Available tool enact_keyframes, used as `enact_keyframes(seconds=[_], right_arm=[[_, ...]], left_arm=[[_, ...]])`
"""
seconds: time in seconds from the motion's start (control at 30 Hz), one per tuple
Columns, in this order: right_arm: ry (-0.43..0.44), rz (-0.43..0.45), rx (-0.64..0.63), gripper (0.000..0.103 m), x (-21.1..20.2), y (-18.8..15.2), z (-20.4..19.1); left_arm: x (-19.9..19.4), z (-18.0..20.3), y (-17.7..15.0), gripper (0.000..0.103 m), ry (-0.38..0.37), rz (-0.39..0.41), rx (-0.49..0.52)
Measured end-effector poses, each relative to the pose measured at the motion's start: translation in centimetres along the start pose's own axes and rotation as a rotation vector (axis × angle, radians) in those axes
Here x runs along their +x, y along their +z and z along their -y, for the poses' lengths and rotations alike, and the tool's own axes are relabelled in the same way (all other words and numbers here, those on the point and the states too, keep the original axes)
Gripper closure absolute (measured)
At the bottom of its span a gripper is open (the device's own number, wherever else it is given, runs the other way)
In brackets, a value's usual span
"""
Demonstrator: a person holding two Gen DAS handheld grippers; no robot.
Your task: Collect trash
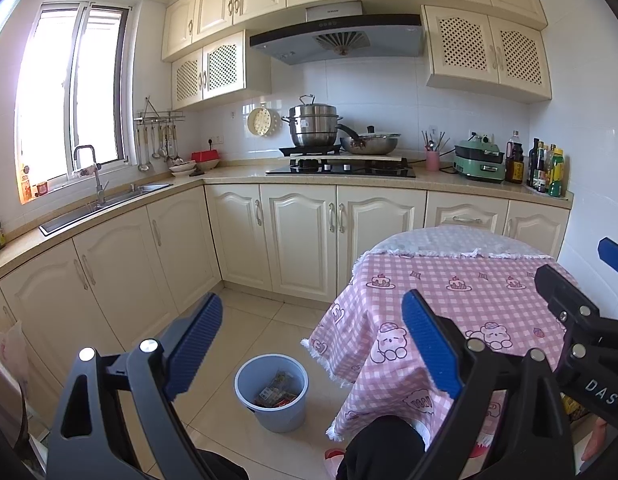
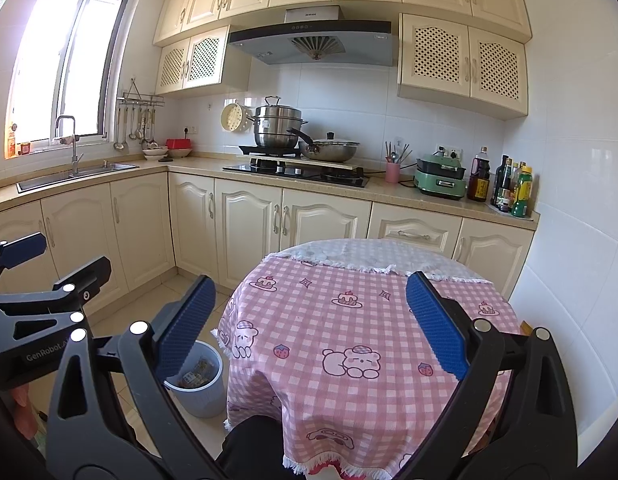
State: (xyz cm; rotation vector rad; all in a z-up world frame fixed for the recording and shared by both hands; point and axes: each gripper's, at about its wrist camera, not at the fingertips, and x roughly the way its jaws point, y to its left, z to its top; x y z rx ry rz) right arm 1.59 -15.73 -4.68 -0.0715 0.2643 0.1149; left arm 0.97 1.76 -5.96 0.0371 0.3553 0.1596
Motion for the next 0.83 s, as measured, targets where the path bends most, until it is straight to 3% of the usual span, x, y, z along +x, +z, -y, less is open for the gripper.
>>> enact_keyframes(seconds=[0.67, 0.83], right_arm=[[-0.001, 0.001, -0.002, 0.009, 0.07, -0.1, 0.05], [-0.006, -0.002, 0.001, 0.009, 0.03, -0.06, 0.01]], left_arm=[[-0.07, -0.15, -0.28, 0.014, 0.007, 0.012, -0.001], [-0.91, -0.44, -0.04, 0.014, 0.107, 0.088, 0.008]])
